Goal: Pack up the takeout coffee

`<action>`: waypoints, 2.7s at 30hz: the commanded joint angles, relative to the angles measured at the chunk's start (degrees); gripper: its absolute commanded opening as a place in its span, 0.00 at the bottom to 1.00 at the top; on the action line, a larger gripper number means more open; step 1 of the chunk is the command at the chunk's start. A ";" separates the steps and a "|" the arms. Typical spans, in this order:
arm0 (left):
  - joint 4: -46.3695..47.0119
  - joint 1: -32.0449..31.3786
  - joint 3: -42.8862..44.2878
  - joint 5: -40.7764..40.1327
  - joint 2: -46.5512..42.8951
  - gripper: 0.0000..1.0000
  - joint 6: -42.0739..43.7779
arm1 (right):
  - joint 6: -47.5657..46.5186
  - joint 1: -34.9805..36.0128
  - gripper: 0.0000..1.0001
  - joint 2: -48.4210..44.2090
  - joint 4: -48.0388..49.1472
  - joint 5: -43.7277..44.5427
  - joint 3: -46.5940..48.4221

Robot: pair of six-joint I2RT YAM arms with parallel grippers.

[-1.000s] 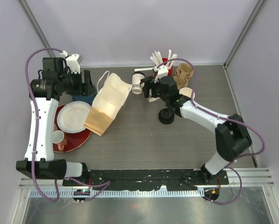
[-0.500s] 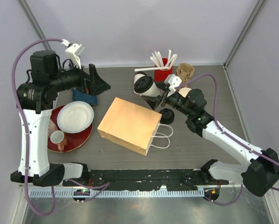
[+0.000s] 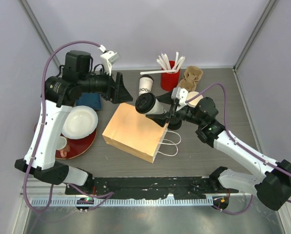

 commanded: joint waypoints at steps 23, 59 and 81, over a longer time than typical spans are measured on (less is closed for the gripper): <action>-20.66 -7.89 -0.77 8.30 -1.43 0.52 61.77 | 6.25 0.44 0.59 4.43 4.33 -10.50 4.12; -13.29 -12.63 -6.49 -0.48 -0.55 0.00 52.49 | 7.06 0.44 0.75 5.92 4.79 -5.87 4.12; -5.45 -34.86 8.88 -28.43 17.72 0.00 35.59 | 15.47 -25.89 1.00 -7.17 -52.88 53.39 22.66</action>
